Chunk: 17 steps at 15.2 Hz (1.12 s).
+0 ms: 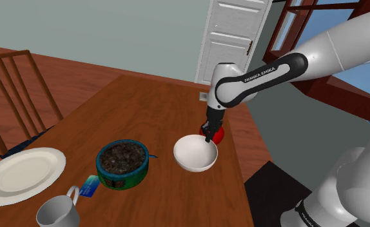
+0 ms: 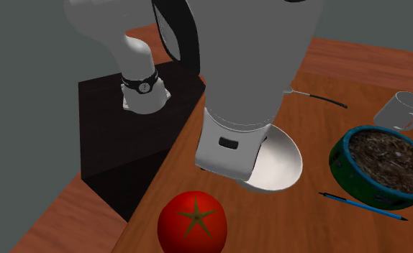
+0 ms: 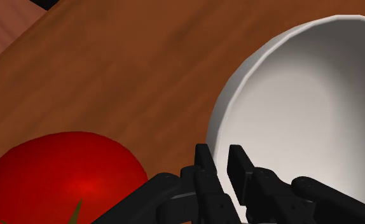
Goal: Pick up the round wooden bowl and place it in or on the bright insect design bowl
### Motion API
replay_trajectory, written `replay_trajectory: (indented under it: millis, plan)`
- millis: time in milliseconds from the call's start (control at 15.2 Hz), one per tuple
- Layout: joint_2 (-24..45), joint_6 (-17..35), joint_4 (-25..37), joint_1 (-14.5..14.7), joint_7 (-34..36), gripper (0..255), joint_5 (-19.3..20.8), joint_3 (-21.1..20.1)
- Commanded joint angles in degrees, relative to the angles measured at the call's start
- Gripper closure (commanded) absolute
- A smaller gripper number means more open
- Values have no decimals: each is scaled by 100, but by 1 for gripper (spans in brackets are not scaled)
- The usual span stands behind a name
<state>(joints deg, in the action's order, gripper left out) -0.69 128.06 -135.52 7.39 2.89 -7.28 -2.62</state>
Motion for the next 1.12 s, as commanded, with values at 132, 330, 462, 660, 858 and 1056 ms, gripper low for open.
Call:
replay_trajectory:
  millis: [132,330,462,660,858,1056]
  plan:
    - [-206,-334,129,-3,39,255,20,3]
    - [-343,-569,229,-6,62,255,33,6]
    - [-429,-727,301,-9,77,255,41,9]
    - [-547,-962,418,-12,99,255,53,13]
    - [-654,-1197,547,-15,120,255,63,16]
    - [-749,-1431,686,-18,141,255,73,20]
